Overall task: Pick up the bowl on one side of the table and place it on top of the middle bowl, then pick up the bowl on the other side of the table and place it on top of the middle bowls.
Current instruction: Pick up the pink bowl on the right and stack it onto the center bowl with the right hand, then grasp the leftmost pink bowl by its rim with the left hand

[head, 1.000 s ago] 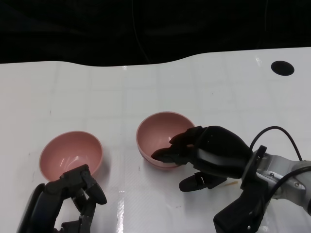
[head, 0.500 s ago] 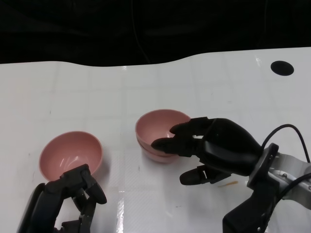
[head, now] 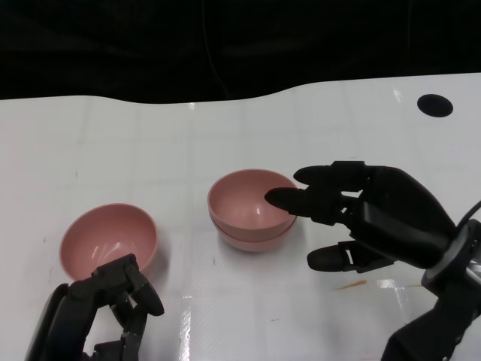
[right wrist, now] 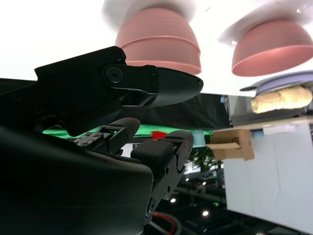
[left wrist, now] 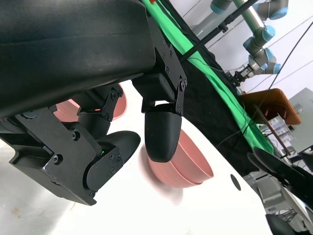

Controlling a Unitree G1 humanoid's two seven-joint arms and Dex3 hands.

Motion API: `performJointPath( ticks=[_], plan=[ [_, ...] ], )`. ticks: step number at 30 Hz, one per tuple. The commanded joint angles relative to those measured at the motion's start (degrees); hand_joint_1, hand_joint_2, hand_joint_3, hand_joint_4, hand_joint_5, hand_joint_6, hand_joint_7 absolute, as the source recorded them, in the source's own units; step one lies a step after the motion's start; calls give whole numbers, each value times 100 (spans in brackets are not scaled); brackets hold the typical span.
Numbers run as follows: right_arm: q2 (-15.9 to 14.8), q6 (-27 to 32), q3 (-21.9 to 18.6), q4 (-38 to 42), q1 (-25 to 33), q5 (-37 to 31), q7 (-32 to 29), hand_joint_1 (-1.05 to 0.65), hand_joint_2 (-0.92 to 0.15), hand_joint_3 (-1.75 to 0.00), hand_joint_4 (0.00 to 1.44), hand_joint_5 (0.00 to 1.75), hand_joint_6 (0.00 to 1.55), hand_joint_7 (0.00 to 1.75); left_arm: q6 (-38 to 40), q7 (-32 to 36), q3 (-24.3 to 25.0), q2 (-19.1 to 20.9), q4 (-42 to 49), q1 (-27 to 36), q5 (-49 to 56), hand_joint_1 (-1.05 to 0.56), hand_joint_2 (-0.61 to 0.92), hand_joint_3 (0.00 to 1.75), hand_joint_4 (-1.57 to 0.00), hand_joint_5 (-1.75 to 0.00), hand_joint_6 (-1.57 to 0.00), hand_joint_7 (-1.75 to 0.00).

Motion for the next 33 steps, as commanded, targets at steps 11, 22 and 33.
performJointPath(
  ticks=[11, 22, 33],
  plan=[
    [-240, -229, -949, -250, 1122, 840, 57, -71, -92, -49, 66, 4, 56, 3, 138, -27, 105, 159, 3, -4, -120, -5, 42, 131, -79, -166, -76, -149],
    [372, -678, -1251, 274, 1625, 2048, 204, -38, -92, -14, 77, 5, 70, 5, 94, -6, 162, 196, 68, -29, -130, -4, 42, 132, -81, -165, -77, -148],
    [909, -1285, -1639, 992, 1767, 2554, 215, -4, -92, -16, 114, 16, 99, 10, 13, 12, 244, 222, 131, -46, -141, -4, 43, 131, -79, -166, -77, -149]
  ],
)
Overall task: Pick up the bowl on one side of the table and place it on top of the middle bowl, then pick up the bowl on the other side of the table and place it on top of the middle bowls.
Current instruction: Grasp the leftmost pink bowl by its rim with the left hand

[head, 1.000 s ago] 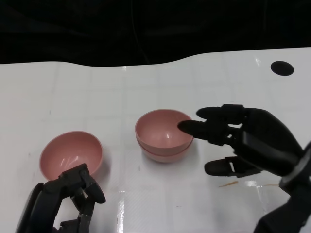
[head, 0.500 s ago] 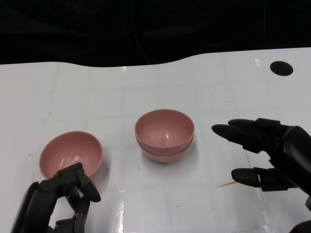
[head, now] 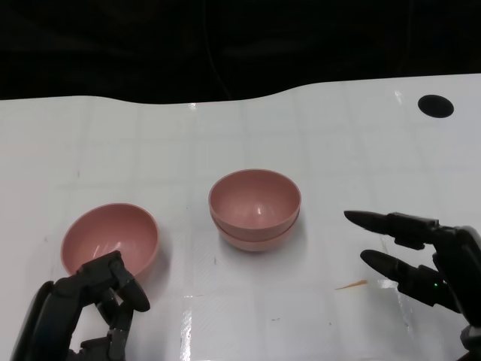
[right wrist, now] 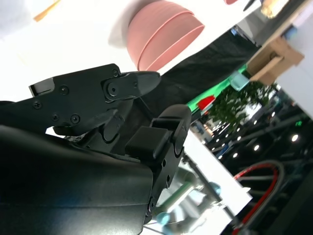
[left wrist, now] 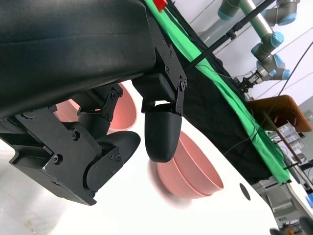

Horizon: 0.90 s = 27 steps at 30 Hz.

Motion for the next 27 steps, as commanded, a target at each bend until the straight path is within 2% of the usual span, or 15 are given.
performJointPath(
  ticks=[1, 3, 4, 6, 7, 8, 9, 10, 11, 12, 13, 15, 21, 27],
  plan=[
    [-13, -319, -154, 289, -16, 153, 50, -6, -92, -17, 117, 18, 102, 11, -105, 21, 73, 104, 81, -16, -51, -5, 43, 130, -79, -166, -77, -149],
    [-41, -509, -166, 444, -50, 159, 110, -8, -92, -20, 123, 25, 108, 12, -120, 30, 85, 95, 85, -15, -43, -6, 43, 128, -79, -165, -77, -149],
    [-57, -558, -165, 488, -46, 184, 175, -9, -92, -21, 119, 40, 113, 10, -112, 25, 87, 87, 72, -10, -52, -6, 44, 128, -79, -165, -77, -149],
    [-69, -612, -164, 548, -31, 267, 340, -9, -91, -31, 99, 114, 127, 11, -95, 14, 94, 73, 44, 3, -88, -6, 45, 127, -79, -166, -77, -149],
    [-69, -625, -165, 569, -23, 316, 428, -8, -87, -42, 94, 138, 130, 17, -85, 9, 98, 66, 31, 9, -107, -6, 45, 126, -79, -166, -76, -149],
    [-85, -594, -160, 570, -1, 342, 535, -8, -81, -55, 91, 151, 129, 26, -121, 38, 110, 54, 34, 10, -101, -6, 46, 125, -78, -166, -76, -149],
    [-83, -546, -156, 545, 25, 345, 621, -8, -66, -84, 91, 164, 115, 68, -187, 63, 134, 60, 63, 0, -104, -6, 48, 122, -77, -166, -76, -148],
    [-75, -511, -165, 523, 44, 340, 682, -9, -58, -99, 91, 169, 104, 96, -239, 78, 153, 65, 88, -9, -103, -7, 49, 121, -76, -166, -75, -148],
    [-63, -491, -179, 506, 57, 339, 730, -9, -53, -108, 92, 172, 97, 114, -274, 84, 166, 67, 106, -15, -102, -7, 49, 120, -75, -166, -75, -147],
    [-69, -478, -165, 470, 78, 290, 790, -9, -52, -111, 92, 172, 95, 118, -361, 155, 195, 40, 141, -22, -64, -7, 50, 119, -75, -166, -75, -147],
    [-94, -448, -150, 416, 105, 245, 864, -10, -49, -117, 91, 174, 88, 134, -437, 228, 218, 8, 170, -24, -16, -8, 51, 119, -73, -165, -74, -146],
    [-123, -424, -139, 360, 136, 194, 979, -11, -49, -120, 90, 174, 80, 150, -531, 351, 246, -47, 187, -15, 65, -10, 56, 114, -69, -164, -72, -144],
    [-97, -390, -185, 337, 185, 271, 1198, -12, -54, -116, 89, 175, 74, 161, -611, 453, 238, -100, 95, 47, 117, -10, 62, 104, -64, -162, -70, -141],
    [-30, -321, -214, 153, 260, 242, 1259, -12, -54, -116, 89, 175, 73, 161, -622, 429, 276, 11, -127, 127, 249, -15, 53, 109, -65, -155, -71, -131]
  ],
)
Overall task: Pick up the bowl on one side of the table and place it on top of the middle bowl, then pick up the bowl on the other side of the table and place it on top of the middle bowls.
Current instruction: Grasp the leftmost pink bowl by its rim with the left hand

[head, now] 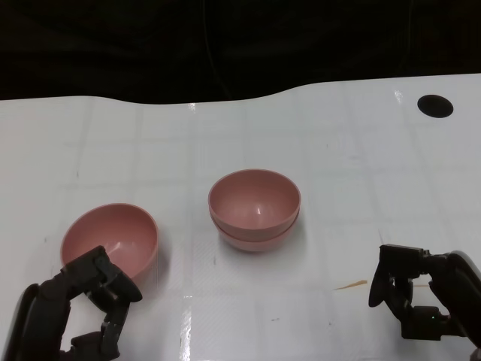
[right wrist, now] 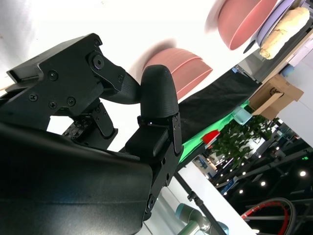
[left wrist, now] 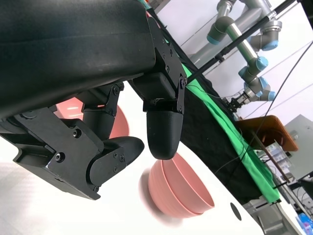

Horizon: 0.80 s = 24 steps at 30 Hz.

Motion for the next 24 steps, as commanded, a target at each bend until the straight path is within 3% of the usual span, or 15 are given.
performJointPath(
  ticks=[1, 3, 4, 6, 7, 9, 12, 13, 15, 20, 24],
  plan=[
    [14, -5, -80, -71, 65, 33, -33, -11, -50, -122, 90, 175, 74, 161, -66, 33, 97, 168, -324, 110, 171, -22, 52, 98, -68, -137, -75, -111],
    [37, -58, -101, -60, 58, -21, -90, -10, -47, -127, 90, 175, 74, 161, 133, -41, 141, 268, -756, 229, 385, -27, 56, 81, -73, -114, -82, -83],
    [41, -70, -110, -54, 55, -40, -101, -11, -47, -129, 89, 175, 74, 161, 234, -66, 151, 290, -912, 275, 449, -30, 62, 65, -76, -98, -88, -62],
    [48, -88, -119, -45, 52, -93, -134, -12, -47, -130, 89, 175, 73, 162, 576, -122, 219, 364, -1433, 411, 792, -35, 72, 44, -76, -82, -92, -42],
    [49, -92, -121, -44, 52, -109, -142, -12, -47, -129, 88, 175, 72, 163, 705, -137, 243, 394, -1621, 459, 939, -42, 83, 24, -76, -69, -93, -29],
    [50, -98, -124, -41, 52, -132, -154, -12, -48, -128, 87, 175, 72, 163, 873, -146, 249, 418, -1821, 513, 1079, -46, 90, 11, -76, -60, -94, -20],
    [52, -101, -126, -38, 51, -146, -166, -12, -48, -127, 87, 175, 72, 164, 985, -139, 222, 421, -1909, 541, 1106, -47, 92, 8, -76, -58, -94, -18],
    [53, -129, -109, 1, 36, -147, -157, -12, -48, -127, 87, 175, 72, 164, 1298, -326, 362, 574, -2382, 592, 1626, -47, 92, 8, -76, -58, -94, -18],
    [54, -168, -89, 53, 17, -148, -147, -11, -48, -127, 87, 175, 71, 163, 1755, -577, 520, 753, -3019, 664, 2314, -66, 92, 7, -71, -36, -87, -7],
    [53, -212, -99, 101, -8, -247, -201, -11, -47, -128, 87, 175, 71, 163, 2229, -809, 522, 890, -3540, 679, 2786, -76, 92, 8, -73, -20, -85, -2],
    [65, -256, -72, 143, -31, -345, -242, -12, -47, -129, 87, 175, 71, 162, 3024, -1722, 452, 1064, -4235, 352, 3729, -85, 92, 3, -70, -11, -78, 0]
  ],
)
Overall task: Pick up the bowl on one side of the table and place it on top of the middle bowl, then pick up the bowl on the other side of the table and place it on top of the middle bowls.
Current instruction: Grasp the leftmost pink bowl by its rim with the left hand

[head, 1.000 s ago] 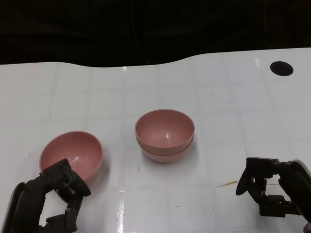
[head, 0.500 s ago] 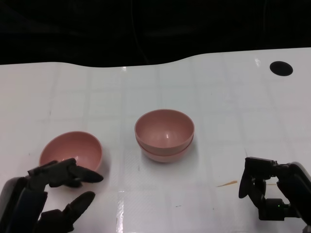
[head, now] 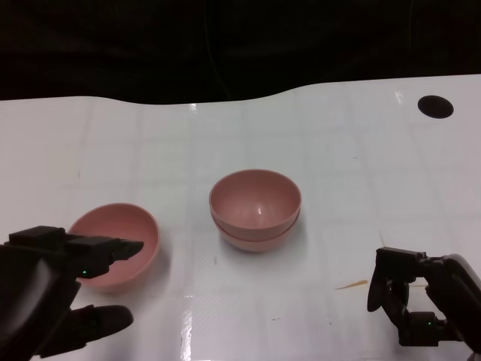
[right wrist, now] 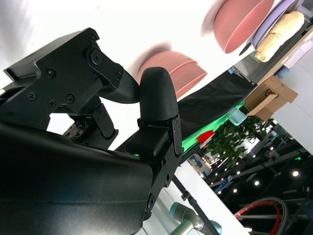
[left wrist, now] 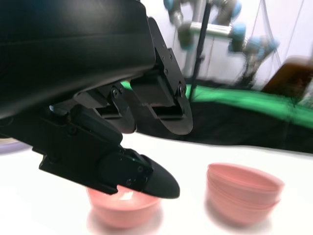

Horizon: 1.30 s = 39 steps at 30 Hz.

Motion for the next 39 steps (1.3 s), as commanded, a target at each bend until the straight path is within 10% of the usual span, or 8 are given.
performJointPath(
  ticks=[1, 39],
  plan=[
    [-19, -24, -5, -7, -41, -80, -59, -11, -47, -129, 87, 175, 72, 161, 412, -495, -50, 183, -370, -279, 438, -86, 91, 2, -70, -9, -77, 0],
    [42, 2, 88, -84, -52, -311, -155, -12, -47, -130, 88, 175, 72, 161, 1262, -551, -1097, 474, 1288, -1451, 1080, -87, 90, 0, -66, 0, -71, 0]
  ],
)
